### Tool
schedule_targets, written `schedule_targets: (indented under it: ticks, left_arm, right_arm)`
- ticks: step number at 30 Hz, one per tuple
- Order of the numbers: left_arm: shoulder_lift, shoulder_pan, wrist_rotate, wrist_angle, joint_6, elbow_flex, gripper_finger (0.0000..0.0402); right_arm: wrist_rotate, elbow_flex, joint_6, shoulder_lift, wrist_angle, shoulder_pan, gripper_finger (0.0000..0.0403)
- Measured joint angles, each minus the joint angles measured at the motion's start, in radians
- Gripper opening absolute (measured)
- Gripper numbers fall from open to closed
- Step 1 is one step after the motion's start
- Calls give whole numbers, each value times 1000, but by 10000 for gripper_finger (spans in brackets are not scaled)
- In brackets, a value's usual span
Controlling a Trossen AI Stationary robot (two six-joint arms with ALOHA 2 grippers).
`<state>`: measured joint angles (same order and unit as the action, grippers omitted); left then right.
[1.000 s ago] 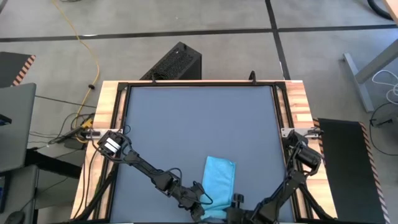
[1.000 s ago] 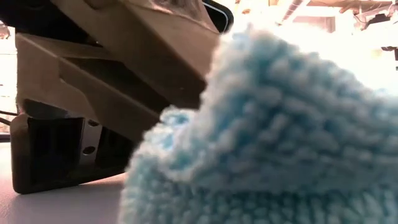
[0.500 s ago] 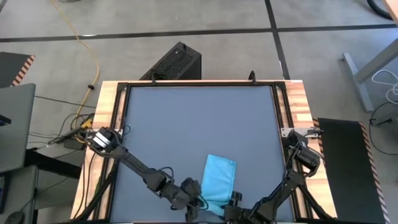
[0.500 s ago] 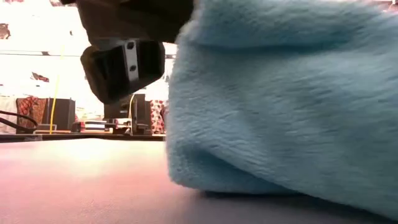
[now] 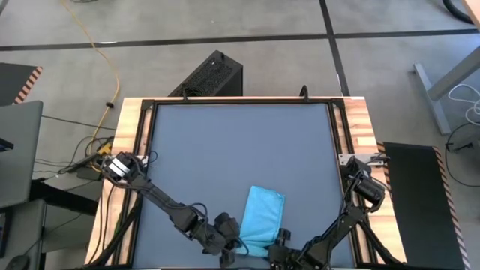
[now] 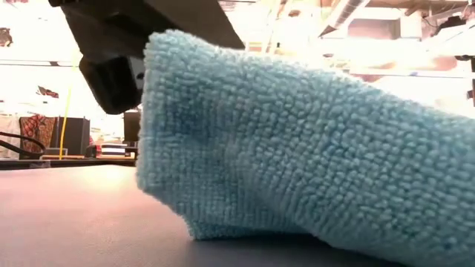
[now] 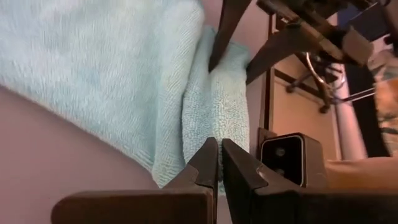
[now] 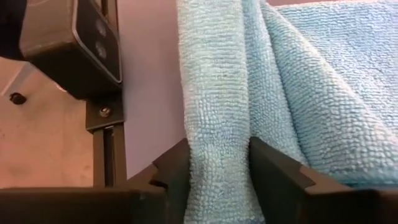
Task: Roll towel
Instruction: Roll the blue microfiber towel
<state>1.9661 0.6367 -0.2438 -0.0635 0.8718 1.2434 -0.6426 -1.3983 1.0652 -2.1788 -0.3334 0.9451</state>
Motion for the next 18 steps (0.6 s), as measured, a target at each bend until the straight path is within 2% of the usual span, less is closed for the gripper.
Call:
schedule_targets:
  ticks: [5, 11, 14, 18]
  left_arm:
    - [-1, 31, -74, 10, -100, 20, 1]
    - [-3, 42, -69, 195, -115, 69, 1]
    - [-3, 44, -77, 255, -128, 84, 1]
    - [-3, 56, -101, 219, -239, 135, 1]
  right_arm:
    - [5, 0, 15, -1, 6, 0, 104]
    - [28, 1, 39, -1, 3, 0, 39]
    - [38, 1, 39, -1, 3, 2, 26]
    - [42, 1, 48, -1, 3, 2, 33]
